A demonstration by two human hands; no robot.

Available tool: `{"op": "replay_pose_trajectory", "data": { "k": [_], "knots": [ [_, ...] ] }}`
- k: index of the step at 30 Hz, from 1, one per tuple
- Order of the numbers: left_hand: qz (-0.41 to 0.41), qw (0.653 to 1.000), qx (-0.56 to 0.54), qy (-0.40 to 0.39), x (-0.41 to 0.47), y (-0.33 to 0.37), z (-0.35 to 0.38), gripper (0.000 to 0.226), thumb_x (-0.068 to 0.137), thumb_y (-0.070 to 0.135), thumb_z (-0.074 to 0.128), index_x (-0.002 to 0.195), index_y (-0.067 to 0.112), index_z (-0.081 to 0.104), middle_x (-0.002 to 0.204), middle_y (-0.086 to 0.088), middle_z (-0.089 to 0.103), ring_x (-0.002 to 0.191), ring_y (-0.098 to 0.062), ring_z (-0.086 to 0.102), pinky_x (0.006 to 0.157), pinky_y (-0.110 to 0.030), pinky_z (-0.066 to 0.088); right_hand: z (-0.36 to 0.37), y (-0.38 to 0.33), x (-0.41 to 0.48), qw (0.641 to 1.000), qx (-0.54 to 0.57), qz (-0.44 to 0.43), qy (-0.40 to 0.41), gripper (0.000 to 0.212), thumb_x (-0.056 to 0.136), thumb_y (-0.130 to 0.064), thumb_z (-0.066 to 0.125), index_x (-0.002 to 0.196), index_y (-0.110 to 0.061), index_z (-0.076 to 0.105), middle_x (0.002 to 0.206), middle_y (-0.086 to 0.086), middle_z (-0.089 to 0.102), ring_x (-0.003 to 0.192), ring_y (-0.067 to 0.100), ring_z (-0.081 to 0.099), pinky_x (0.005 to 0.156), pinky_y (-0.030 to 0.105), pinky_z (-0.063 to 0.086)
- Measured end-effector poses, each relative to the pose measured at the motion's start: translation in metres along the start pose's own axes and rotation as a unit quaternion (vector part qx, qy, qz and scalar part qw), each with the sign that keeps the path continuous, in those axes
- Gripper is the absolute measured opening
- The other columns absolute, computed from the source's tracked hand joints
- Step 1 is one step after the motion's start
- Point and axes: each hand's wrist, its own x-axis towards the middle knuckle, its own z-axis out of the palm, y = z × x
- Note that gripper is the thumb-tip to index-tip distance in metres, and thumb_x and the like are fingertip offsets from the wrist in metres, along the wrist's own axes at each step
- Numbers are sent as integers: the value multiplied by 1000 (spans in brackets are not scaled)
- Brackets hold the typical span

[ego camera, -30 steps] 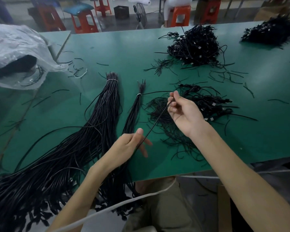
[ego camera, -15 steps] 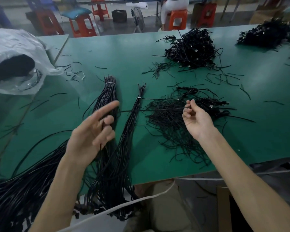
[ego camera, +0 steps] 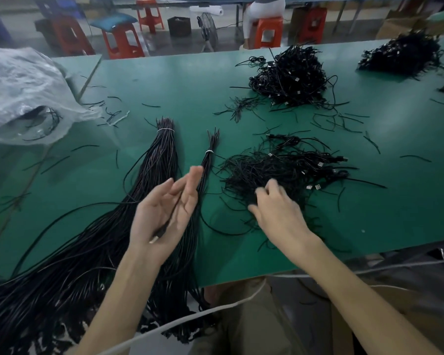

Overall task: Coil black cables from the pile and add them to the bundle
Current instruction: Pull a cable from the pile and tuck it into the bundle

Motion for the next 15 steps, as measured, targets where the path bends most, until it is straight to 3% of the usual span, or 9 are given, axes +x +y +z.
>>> {"op": "replay_pose_trajectory", "data": {
  "k": [1,3,5,6,8,10,12,15],
  "knots": [
    [-7,1000,15,3,2,-5,1,48,104,11,46,141,-18,45,150,-26,50,123,-22,66,93,-27,58,-2,-5,-2,998,-8,-15,67,38,104,-33,56,132,-8,53,126,9,47,113,24,52,89,31,51],
    [-25,999,34,3,7,-11,4,52,105,20,46,143,-16,42,149,-27,51,120,-20,68,96,-26,57,-8,-16,-3,984,123,-77,101,57,100,-29,63,151,-13,43,141,6,39,130,22,38,109,33,41],
    [-40,996,85,-7,10,-14,4,58,108,32,44,141,-15,48,149,-23,53,110,-14,71,89,-22,59,-12,-28,-3,935,334,-120,-4,74,97,-29,66,160,-26,28,152,-7,32,142,13,26,120,34,27],
    [-46,993,108,-16,11,-14,5,61,108,38,42,138,-13,54,149,-20,54,101,-11,71,82,-20,59,-11,-35,-4,908,395,-126,-65,80,97,-30,67,162,-29,21,157,-10,30,147,9,22,122,35,24],
    [-56,990,129,-29,10,-12,5,68,107,49,38,132,-10,61,148,-16,56,90,-6,69,72,-16,57,-6,-45,-2,883,442,-122,-101,84,97,-31,68,162,-30,15,160,-11,34,151,7,23,125,37,23],
    [-59,992,109,-34,7,-9,5,74,107,53,34,128,-11,63,145,-16,59,91,-6,72,68,-15,57,-3,-49,3,875,465,-101,-89,80,99,-30,67,162,-27,19,152,-10,47,145,6,37,122,36,30],
    [-48,995,85,-28,2,-5,5,77,107,54,32,127,-14,63,141,-18,62,89,-8,73,64,-16,57,-2,-52,6,856,502,-79,-94,65,101,-27,65,157,-23,34,130,-13,63,127,2,56,113,32,42],
    [-28,998,46,-18,0,-2,2,76,106,51,35,138,-17,47,139,-20,62,93,-14,75,63,-19,58,4,-58,4,854,511,-70,-67,28,104,-22,59,132,-18,62,91,-23,65,86,-9,62,84,17,47]
  ]
}}
